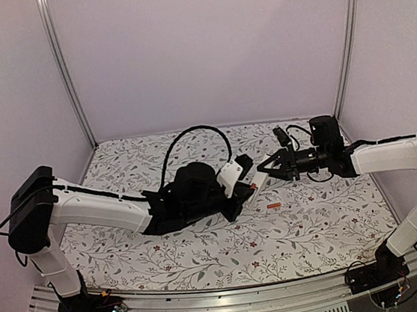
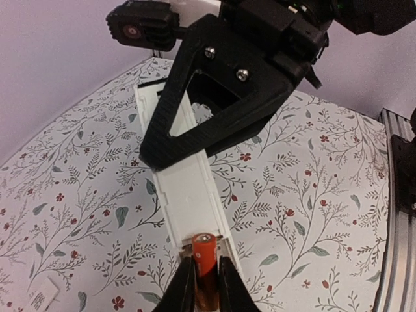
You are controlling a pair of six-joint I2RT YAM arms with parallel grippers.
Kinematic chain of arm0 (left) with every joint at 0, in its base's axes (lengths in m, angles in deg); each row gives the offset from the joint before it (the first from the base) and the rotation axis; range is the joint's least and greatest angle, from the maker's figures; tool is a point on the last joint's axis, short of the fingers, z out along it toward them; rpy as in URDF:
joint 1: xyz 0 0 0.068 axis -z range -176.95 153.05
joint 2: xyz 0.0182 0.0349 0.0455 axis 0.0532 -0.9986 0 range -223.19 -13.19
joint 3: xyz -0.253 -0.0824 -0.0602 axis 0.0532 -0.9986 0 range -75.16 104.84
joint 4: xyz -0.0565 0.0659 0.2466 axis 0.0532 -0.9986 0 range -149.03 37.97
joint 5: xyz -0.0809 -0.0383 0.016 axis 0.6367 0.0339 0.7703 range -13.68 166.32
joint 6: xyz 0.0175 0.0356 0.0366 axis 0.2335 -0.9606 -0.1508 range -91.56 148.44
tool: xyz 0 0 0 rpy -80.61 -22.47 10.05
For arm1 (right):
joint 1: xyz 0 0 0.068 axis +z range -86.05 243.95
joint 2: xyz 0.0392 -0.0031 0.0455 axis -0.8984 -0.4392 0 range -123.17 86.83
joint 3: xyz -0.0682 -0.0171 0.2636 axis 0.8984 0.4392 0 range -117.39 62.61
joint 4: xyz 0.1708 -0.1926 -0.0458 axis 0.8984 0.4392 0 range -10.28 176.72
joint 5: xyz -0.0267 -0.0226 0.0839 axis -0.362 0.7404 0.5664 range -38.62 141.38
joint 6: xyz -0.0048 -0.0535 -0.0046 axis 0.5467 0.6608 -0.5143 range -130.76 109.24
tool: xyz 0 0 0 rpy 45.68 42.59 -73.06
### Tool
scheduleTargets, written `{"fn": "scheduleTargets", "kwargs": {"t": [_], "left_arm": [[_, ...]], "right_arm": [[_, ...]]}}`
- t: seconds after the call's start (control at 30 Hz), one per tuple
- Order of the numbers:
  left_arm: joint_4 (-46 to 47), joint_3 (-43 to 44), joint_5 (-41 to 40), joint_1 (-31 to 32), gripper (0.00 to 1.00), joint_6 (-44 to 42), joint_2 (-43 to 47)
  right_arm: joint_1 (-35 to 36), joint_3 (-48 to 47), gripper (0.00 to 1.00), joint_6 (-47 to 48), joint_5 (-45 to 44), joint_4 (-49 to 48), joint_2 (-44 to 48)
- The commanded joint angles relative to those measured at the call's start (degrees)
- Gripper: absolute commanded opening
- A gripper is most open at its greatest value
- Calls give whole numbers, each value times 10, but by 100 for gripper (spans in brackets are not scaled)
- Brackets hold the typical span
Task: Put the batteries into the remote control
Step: Load the battery into the battery compartment.
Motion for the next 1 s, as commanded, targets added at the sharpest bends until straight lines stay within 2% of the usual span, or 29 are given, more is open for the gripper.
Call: {"fn": "scheduleTargets", "kwargs": {"t": [0.0, 0.4, 0.57, 0.77, 0.87, 0.97], "left_arm": [[-24, -10, -26, 4, 15, 5, -5], [-39, -12, -22, 4, 33, 2, 2], [-37, -11, -12, 4, 53, 19, 25], [-29, -18, -22, 3, 88, 49, 59], [-23, -27, -28, 1, 99, 71, 78], [-6, -44, -43, -1, 100, 126, 98]], "right_arm": [[1, -16, 0, -6, 13, -11, -3], [-3, -16, 0, -7, 14, -12, -3], [-3, -14, 0, -5, 12, -12, -5], [-3, -14, 0, -5, 7, -12, -3], [-3, -14, 0, -7, 5, -12, -3], [-5, -15, 0, -9, 3, -12, 0]]}}
